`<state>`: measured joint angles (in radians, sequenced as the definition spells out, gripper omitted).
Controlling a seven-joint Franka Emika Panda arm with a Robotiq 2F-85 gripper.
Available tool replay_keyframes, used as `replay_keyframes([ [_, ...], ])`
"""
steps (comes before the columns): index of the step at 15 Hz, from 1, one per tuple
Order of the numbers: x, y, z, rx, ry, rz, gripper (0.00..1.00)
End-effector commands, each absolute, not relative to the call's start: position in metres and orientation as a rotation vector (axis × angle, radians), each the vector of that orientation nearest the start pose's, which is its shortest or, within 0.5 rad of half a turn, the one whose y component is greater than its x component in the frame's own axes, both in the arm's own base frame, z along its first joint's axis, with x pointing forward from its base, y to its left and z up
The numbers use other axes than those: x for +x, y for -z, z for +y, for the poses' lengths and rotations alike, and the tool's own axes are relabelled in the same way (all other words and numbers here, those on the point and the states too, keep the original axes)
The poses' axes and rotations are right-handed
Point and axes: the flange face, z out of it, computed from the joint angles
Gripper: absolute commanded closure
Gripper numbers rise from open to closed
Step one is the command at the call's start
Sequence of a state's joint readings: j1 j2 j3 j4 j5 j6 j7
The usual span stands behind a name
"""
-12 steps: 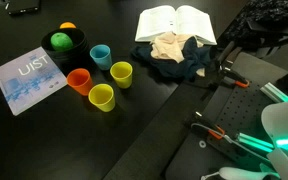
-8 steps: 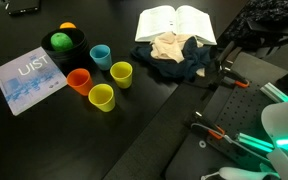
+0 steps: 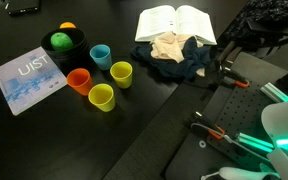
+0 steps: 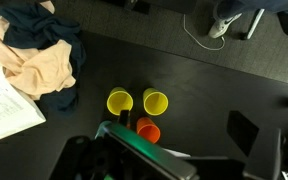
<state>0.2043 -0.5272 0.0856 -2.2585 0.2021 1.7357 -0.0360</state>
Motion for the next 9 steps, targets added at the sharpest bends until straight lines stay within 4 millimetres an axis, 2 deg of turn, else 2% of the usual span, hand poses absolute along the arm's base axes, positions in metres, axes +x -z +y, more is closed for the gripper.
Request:
replay_keyframes([
  [1, 0.371, -0.562, 0.135, -2.957, -0.025, -0.419, 0.00],
  [4, 0.371, -0.562, 0.135, -2.957, -0.025, -0.419, 0.00],
  [9, 0.377, -0.551, 0.145, -2.957, -0.099, -0.491, 0.00],
])
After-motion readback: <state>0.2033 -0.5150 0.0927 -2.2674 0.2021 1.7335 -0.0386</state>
